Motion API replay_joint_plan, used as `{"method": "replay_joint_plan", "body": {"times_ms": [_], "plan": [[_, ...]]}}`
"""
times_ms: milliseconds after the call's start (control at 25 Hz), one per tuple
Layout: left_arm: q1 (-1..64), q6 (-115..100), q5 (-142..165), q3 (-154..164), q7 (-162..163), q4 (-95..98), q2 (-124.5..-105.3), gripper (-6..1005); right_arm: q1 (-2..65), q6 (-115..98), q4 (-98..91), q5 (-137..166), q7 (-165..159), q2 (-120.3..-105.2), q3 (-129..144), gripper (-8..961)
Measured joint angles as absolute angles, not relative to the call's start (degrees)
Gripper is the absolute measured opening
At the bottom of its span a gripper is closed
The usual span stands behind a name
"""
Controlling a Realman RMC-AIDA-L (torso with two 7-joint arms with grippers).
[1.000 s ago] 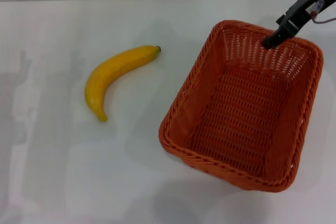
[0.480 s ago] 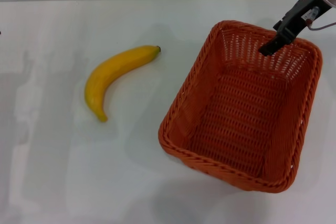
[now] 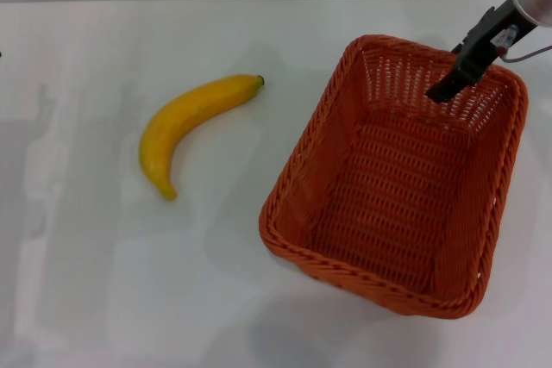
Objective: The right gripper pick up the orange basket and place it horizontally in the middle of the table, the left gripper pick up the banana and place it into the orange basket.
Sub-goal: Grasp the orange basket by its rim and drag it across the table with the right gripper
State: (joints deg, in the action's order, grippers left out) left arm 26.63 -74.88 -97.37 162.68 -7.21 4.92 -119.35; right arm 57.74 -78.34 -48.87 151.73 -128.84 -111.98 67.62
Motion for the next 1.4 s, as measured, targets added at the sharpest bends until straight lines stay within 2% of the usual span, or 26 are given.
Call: {"method": "replay_joint_plan", "body": {"times_ms": [760,1200,1320,1400], "plan": [[26.5,-74.9,-97.2,162.7,-7.2,4.9,-119.45,875,56.2,-73.2,-47.4,154.4,-129.0,-114.06,71.4,740],[26.4,-74.9,-97.2,162.7,-7.2,4.9,-119.44,875,56.1,-72.7,-48.2,155.2,-129.1,-114.29,72.0,739],[26.4,-74.9,-97.2,162.7,-7.2,4.9,-119.44,875,56.0,-72.7,-48.2,156.8,-129.2,-114.51,73.5,553],[26.4,-74.9,-97.2,162.7,-7.2,4.9,-119.41,875,55.9,-72.7,-48.3,157.4,-129.3,-114.66,74.0,483]]}}
